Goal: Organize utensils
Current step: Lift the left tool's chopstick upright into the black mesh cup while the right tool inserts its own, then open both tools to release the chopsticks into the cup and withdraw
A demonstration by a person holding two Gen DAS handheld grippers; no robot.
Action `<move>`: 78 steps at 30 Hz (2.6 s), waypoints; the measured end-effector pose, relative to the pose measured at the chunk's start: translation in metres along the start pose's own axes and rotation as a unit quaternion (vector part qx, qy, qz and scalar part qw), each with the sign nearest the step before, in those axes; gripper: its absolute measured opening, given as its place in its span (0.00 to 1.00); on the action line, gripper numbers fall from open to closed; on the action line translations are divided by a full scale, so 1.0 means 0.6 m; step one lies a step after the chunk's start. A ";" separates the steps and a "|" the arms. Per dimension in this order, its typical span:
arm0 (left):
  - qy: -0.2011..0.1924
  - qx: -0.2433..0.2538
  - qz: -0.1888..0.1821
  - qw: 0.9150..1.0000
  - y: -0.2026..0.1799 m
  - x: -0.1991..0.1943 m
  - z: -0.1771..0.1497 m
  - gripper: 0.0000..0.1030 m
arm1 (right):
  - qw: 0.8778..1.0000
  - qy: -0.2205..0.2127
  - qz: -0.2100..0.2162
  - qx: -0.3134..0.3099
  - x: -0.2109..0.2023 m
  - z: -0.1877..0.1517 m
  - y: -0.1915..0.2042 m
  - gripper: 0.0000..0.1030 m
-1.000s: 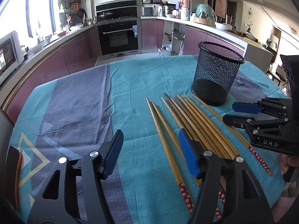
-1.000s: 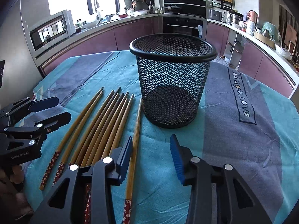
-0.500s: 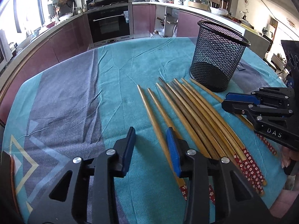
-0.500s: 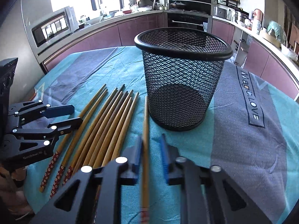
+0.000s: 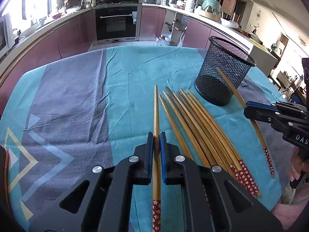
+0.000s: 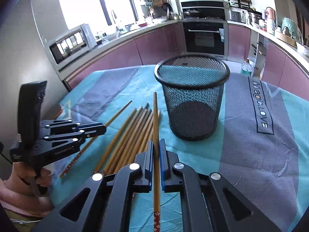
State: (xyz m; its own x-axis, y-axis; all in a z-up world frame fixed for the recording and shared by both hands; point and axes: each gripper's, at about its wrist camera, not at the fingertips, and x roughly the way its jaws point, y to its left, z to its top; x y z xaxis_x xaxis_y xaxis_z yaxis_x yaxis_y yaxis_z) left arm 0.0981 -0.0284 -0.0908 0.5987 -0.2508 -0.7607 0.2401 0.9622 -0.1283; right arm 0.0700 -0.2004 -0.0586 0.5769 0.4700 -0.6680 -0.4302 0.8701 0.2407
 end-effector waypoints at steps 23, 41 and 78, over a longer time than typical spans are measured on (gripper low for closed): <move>-0.211 0.013 -0.136 0.968 -0.034 -0.258 0.204 0.07 | 0.977 -0.209 0.033 -0.024 -0.209 0.172 -0.022 0.05; -0.124 0.055 -0.145 0.980 -0.139 -0.128 0.298 0.07 | 0.993 -0.118 -0.019 -0.014 -0.101 0.208 -0.086 0.05; -0.158 0.048 -0.013 0.986 -0.048 -0.100 0.191 0.53 | 0.989 -0.145 0.022 -0.008 -0.118 0.136 -0.050 0.57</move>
State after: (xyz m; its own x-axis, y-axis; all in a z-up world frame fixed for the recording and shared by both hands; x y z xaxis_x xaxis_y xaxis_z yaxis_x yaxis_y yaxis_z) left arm 0.1428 -0.0534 0.0315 0.7959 -0.3094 -0.5204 0.3196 0.9447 -0.0730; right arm 0.0986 -0.2480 0.0387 0.7314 0.5325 -0.4260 -0.4695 0.8463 0.2517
